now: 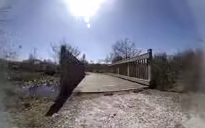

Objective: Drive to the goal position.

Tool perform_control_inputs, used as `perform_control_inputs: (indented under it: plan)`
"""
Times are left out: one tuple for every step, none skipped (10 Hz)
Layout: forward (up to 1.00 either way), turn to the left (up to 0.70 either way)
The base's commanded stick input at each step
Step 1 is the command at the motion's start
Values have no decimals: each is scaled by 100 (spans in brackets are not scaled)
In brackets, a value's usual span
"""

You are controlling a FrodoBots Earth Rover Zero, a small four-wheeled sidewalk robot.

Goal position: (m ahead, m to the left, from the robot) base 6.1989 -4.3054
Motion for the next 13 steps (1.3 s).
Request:
perform_control_inputs:
  plan:
    - [50, 0]
    - [50, 0]
    - [50, 0]
    - [50, 0]
    - [50, 0]
    - [50, 0]
    - [50, 0]
    - [50, 0]
    - [50, 0]
    - [50, 0]
    - [50, 0]
    - [50, 0]
    - [50, 0]
